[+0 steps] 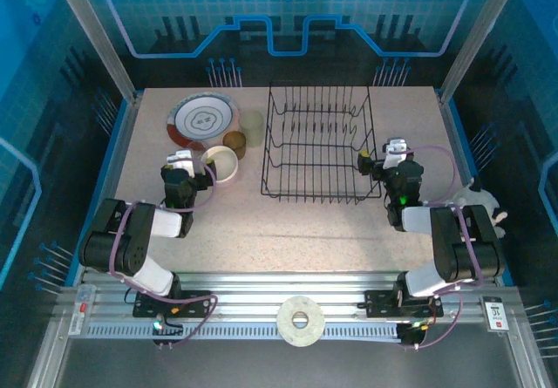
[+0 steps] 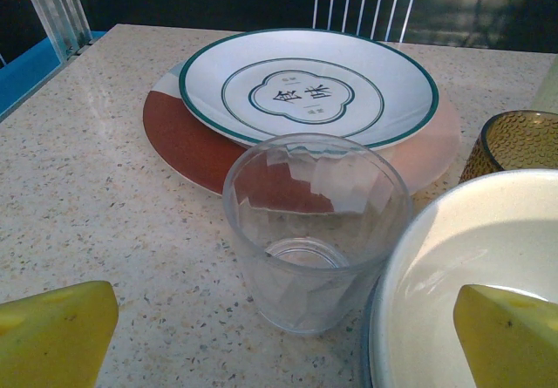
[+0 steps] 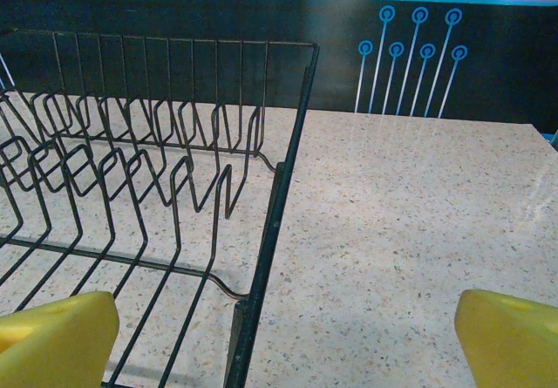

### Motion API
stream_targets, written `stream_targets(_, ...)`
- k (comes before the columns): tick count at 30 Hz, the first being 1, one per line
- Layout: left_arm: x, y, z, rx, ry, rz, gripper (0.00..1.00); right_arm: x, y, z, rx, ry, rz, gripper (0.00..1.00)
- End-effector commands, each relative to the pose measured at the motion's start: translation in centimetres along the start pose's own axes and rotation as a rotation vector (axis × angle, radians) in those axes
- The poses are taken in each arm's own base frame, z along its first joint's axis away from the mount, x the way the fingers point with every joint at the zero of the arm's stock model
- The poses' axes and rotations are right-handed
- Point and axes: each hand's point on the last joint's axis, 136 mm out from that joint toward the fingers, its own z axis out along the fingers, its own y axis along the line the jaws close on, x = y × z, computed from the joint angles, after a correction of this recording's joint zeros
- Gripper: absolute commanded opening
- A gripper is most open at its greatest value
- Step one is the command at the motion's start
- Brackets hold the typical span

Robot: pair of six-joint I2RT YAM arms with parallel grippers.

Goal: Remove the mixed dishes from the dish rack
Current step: Reset both arms

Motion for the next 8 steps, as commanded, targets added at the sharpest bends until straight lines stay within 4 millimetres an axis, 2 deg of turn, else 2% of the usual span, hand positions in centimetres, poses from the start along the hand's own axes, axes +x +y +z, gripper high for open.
stream_targets(1, -0.25, 0.08, 0.33, 0.006, 0.007, 0.011, 0.99, 3.96, 0.86, 0.03, -0.016, 0.138, -0.034, 1.0)
stream_targets(6, -0.18, 0.11, 0.51, 0.034, 0.023, -0.007, 0.99, 3.93, 0.88, 0.05, -0.017, 0.137, -0.035, 1.0)
stream_targets(8, -0.17, -0.47, 0.49, 0.066, 0.024, 0.006, 0.99, 3.99, 0.9, 0.03, -0.018, 0.139, -0.035, 1.0)
